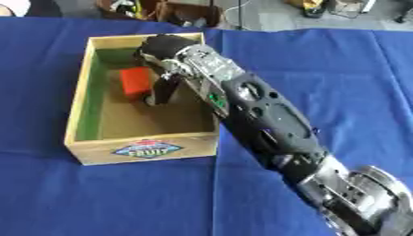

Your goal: Pick up objects on the table and place them in the box.

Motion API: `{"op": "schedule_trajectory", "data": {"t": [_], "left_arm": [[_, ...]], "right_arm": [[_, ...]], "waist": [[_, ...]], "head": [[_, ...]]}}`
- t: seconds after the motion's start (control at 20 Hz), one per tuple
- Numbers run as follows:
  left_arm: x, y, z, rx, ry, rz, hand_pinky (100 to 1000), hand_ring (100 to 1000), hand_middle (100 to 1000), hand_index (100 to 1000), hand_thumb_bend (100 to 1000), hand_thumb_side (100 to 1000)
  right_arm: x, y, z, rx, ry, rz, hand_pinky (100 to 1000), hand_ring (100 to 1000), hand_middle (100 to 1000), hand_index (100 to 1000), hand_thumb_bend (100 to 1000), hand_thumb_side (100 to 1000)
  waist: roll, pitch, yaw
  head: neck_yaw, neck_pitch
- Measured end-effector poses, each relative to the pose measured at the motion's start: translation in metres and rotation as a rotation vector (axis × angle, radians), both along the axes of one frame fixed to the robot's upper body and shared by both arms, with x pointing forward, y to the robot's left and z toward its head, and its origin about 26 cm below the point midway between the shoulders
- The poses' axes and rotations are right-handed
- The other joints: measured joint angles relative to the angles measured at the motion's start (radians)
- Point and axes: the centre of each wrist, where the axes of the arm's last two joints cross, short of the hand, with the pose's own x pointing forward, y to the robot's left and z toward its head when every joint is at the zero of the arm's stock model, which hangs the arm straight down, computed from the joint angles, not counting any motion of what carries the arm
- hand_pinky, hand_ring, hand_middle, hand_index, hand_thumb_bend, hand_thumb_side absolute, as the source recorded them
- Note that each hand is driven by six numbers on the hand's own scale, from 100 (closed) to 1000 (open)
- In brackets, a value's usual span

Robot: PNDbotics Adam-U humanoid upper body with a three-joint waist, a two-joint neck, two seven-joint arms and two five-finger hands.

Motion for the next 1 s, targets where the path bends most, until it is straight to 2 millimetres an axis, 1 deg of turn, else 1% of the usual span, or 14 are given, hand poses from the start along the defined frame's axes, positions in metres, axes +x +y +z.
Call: {"op": "schedule_trajectory", "data": {"t": [0.05, 0.1, 0.15, 0.2, 0.25, 0.3, 0.35, 0.55, 0.8, 1.0], "left_arm": [[0.0, 0.0, 0.0, 0.0, 0.0, 0.0, 637, 714, 733, 786, 100, 982], [0.0, 0.0, 0.0, 0.0, 0.0, 0.0, 637, 715, 733, 786, 100, 982], [0.0, 0.0, 0.0, 0.0, 0.0, 0.0, 637, 715, 733, 786, 100, 982], [0.0, 0.0, 0.0, 0.0, 0.001, 0.0, 637, 715, 733, 786, 100, 982], [0.0, 0.0, 0.0, 0.0, 0.001, 0.0, 637, 715, 733, 786, 100, 982], [0.0, 0.0, 0.0, 0.0, 0.001, 0.0, 637, 715, 733, 786, 100, 982], [0.0, 0.0, 0.0, 0.0, 0.001, -0.001, 637, 715, 733, 786, 100, 982], [0.0, 0.0, -0.001, -0.001, 0.004, -0.002, 637, 716, 734, 785, 100, 982], [0.0, -0.001, -0.002, -0.005, 0.008, -0.003, 637, 716, 734, 785, 100, 981], [-0.001, -0.001, -0.003, -0.005, 0.011, -0.002, 637, 717, 734, 785, 100, 981]], "right_arm": [[0.0, 0.0, 0.0, -0.006, 0.003, 0.007, 666, 739, 687, 730, 100, 595], [0.0, 0.0, 0.0, -0.013, 0.006, 0.015, 688, 759, 717, 777, 100, 613], [-0.001, 0.001, 0.002, -0.021, 0.007, 0.024, 711, 790, 761, 829, 126, 653], [-0.002, 0.002, 0.004, -0.028, 0.007, 0.034, 711, 790, 761, 829, 126, 653], [-0.004, 0.003, 0.006, -0.035, 0.005, 0.043, 725, 809, 782, 855, 212, 704], [-0.006, 0.003, 0.01, -0.042, 0.003, 0.05, 728, 813, 785, 861, 269, 734], [-0.008, 0.004, 0.014, -0.048, -0.002, 0.057, 728, 815, 784, 861, 286, 738], [-0.015, 0.004, 0.026, -0.053, -0.018, 0.065, 731, 820, 792, 874, 308, 740], [-0.023, -0.003, 0.043, -0.026, -0.061, 0.061, 726, 810, 779, 866, 284, 736], [-0.033, -0.013, 0.062, 0.033, -0.125, 0.076, 721, 801, 772, 863, 229, 740]], "waist": [[0.0, 0.0, 0.0], [0.0, 0.0, 0.0], [0.0, 0.0, -0.001], [0.0, 0.0, -0.002], [0.0, 0.0, -0.003], [0.0, 0.0, -0.004], [0.0, 0.0, -0.007], [0.0, 0.0, -0.011], [0.006, -0.003, -0.019], [0.011, -0.009, -0.026]], "head": [[0.0, 0.0], [0.0, 0.0], [0.0, 0.0], [0.0, 0.0], [0.001, 0.0], [0.001, 0.0], [0.001, 0.0], [0.002, 0.0], [0.004, 0.0], [0.008, 0.001]]}}
